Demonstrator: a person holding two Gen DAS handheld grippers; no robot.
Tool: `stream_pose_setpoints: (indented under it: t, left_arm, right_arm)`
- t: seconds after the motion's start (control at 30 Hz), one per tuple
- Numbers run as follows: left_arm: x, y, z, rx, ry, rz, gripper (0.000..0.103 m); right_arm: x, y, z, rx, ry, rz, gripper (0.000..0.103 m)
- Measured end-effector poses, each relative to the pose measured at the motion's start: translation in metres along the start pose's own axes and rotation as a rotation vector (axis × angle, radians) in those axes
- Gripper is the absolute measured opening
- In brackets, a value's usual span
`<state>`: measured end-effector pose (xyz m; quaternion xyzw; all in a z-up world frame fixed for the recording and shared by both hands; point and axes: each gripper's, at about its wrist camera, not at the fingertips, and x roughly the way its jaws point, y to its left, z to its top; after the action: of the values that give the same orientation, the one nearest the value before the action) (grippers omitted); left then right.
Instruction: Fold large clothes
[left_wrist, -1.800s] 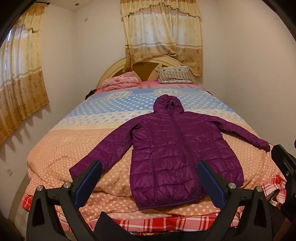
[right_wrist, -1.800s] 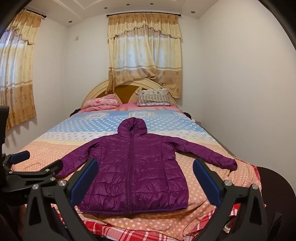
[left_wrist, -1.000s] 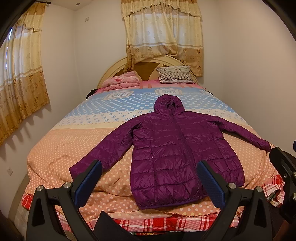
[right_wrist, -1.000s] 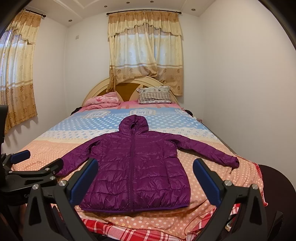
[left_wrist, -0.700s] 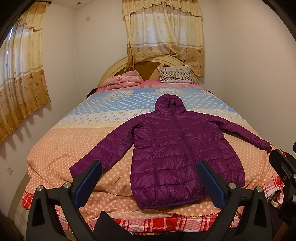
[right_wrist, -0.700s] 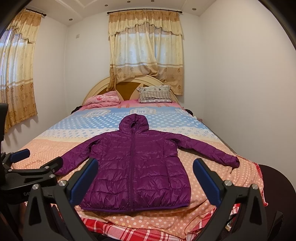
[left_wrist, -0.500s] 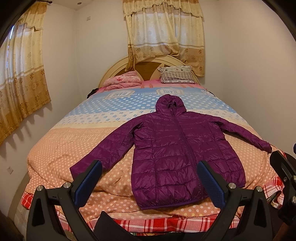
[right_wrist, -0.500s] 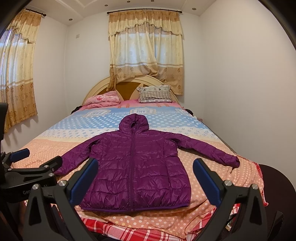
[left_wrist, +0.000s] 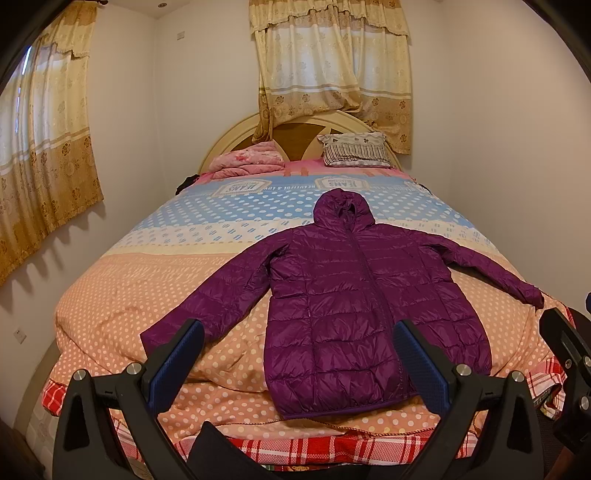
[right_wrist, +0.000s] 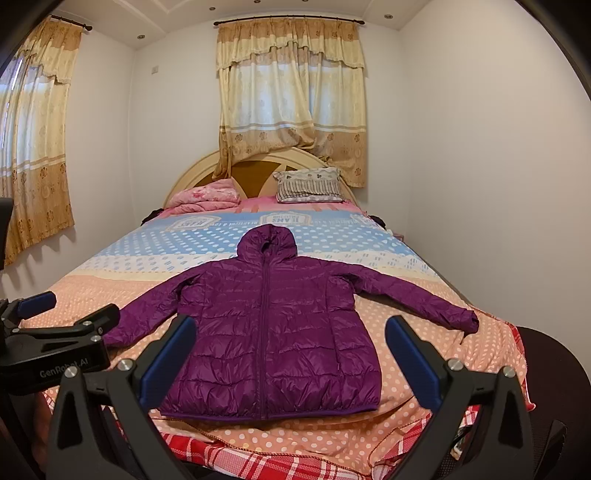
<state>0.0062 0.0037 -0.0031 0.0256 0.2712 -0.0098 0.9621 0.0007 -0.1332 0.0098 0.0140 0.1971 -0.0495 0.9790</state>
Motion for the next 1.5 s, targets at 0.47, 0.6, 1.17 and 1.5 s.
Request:
stream_pose_setpoints:
  t: [0.47,0.6,1.17,1.5]
  left_arm:
    - [0.0004,0.0003,-0.0002,0.000,0.002,-0.001,0.102]
    - [0.0008,0.0009,0.0003,0.002,0.000,-0.001,0.102]
    - [0.0023,0.0034,0.0001,0.000,0.000,0.001,0.102]
    - [0.0040,0.0049,-0.0014,0.001,0.005,0.003,0.102]
  right_arm:
    - [0.0018,0.0003,-0.0010,0.001,0.005,0.002,0.103]
    - [0.0018,0.0000,-0.0008,-0.002,0.006,0.002,0.103]
    - [0.0060,0.0035,-0.0047,0.000,0.017,0.007,0.103]
    - [0.0098,0.0048,-0.0075,0.000,0.028,0.009,0.103]
